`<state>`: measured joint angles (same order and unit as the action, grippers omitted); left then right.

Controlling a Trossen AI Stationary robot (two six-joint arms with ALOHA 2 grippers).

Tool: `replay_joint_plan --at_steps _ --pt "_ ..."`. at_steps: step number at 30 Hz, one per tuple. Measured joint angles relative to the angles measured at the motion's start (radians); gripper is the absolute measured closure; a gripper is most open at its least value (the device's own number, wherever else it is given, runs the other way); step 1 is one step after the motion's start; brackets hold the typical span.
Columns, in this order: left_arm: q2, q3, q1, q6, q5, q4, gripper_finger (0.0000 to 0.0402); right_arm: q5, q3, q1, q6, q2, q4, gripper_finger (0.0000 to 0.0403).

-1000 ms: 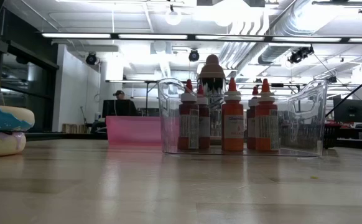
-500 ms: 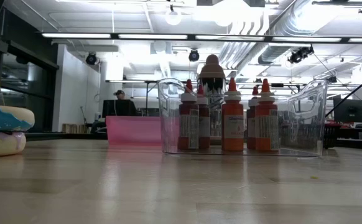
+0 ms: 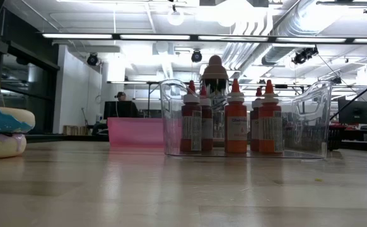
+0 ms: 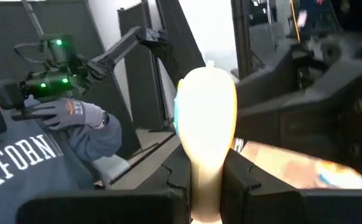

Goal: Pick & Place Food Item
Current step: Put the bottom blue donut into the black bin

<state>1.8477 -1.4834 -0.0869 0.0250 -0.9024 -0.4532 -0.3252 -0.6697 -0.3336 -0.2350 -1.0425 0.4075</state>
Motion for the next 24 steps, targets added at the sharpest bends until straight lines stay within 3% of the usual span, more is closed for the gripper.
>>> replay_joint_plan --at_steps 8,13,16,20,24 --pt "-0.001 0.001 0.013 0.002 -0.008 -0.001 0.0171 -0.006 0.0 -0.028 -0.132 0.14 -0.218 0.0365" --pt "-0.001 0.001 0.013 0.002 -0.007 -0.001 0.0171 0.075 0.0 -0.056 -0.16 0.253 -0.367 0.0365" --pt "-0.001 0.001 0.013 0.002 -0.005 0.0 0.0171 0.219 0.0 -0.055 -0.192 0.314 -0.53 0.0365" --pt "-0.001 0.001 0.013 0.003 -0.005 0.001 0.0171 0.511 0.001 -0.029 -0.241 0.376 -0.786 0.0365" --pt "-0.001 0.001 0.013 0.004 -0.004 0.001 0.0171 0.702 0.001 0.023 -0.295 0.395 -0.912 0.0365"
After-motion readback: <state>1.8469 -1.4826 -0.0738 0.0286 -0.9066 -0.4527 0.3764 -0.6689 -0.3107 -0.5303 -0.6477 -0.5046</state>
